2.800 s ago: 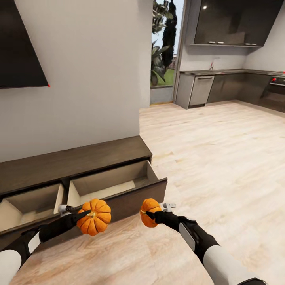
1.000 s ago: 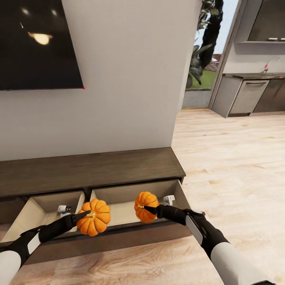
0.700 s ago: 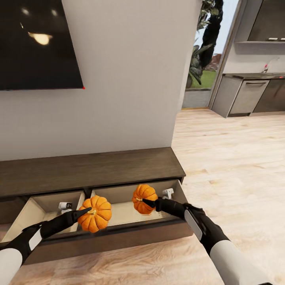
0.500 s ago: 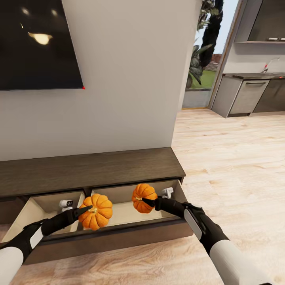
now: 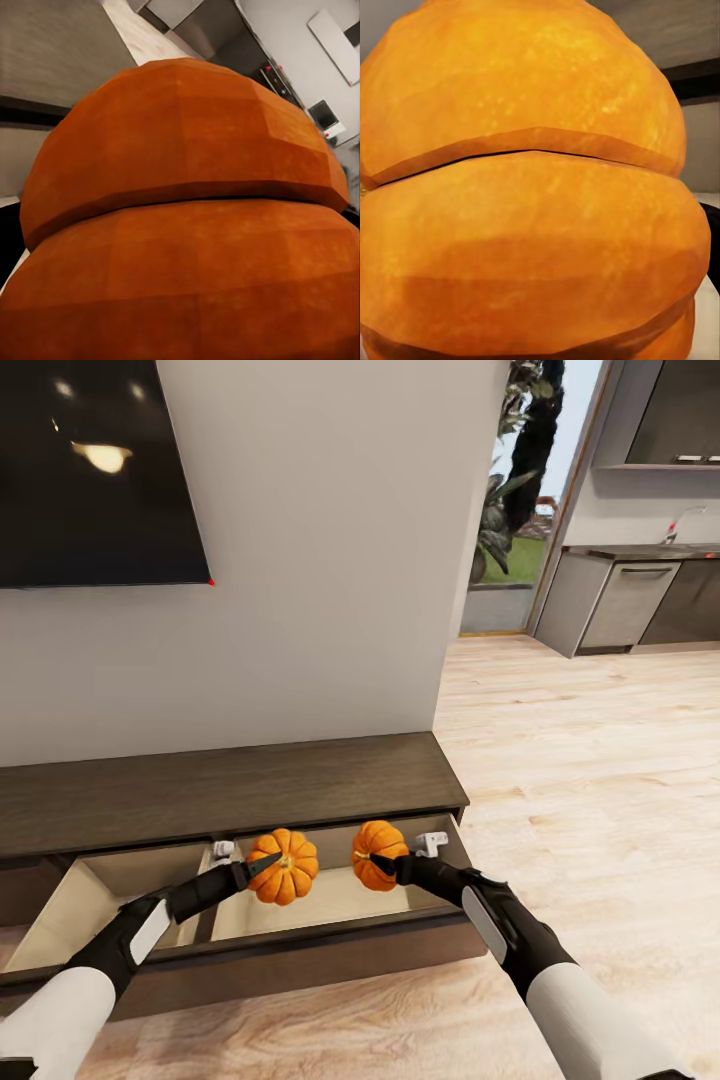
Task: Place each of the two pumpkins and all three candles from the living room inside a cabinet in the living room (use any cabinet), then make sure every cabinet is closed, and position the cauldron so it is next to a table in the living room.
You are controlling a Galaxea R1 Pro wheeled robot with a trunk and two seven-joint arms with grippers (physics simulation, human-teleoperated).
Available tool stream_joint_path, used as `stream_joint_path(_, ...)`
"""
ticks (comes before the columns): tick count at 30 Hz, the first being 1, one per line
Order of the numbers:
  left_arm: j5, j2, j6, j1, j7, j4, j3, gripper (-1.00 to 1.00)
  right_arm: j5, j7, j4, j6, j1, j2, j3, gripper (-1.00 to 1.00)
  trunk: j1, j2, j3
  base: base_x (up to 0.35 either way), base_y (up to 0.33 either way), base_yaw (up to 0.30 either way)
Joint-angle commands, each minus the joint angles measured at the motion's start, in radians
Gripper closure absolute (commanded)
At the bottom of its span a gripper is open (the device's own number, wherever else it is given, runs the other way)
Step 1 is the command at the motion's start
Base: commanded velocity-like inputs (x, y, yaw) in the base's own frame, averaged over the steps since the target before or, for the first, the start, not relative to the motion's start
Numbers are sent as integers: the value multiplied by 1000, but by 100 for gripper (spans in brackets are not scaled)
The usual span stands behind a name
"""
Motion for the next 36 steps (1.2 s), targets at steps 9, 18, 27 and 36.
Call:
stream_joint_path(9, 8, -3, -7, 0, 1, -5, -1, 100, -12, -3, 4, 9, 0, 18, 5, 100, 0, 0, -1, 0, -87, 0)
stream_joint_path(18, 8, 4, -7, 0, 2, -6, 3, 100, -10, -5, 2, 12, 0, 21, 7, 100, 0, 0, -1, 0, -60, 7)
stream_joint_path(27, 8, 8, -7, 0, -5, -6, 39, 100, -20, -255, -5, 16, -1, 65, 7, 100, 0, 0, -1, 0, -1, 246)
stream_joint_path(36, 7, 6, -7, 0, 3, -4, 41, 100, -19, -257, -10, 6, 0, 58, 5, 100, 0, 0, -1, 68, -178, 88)
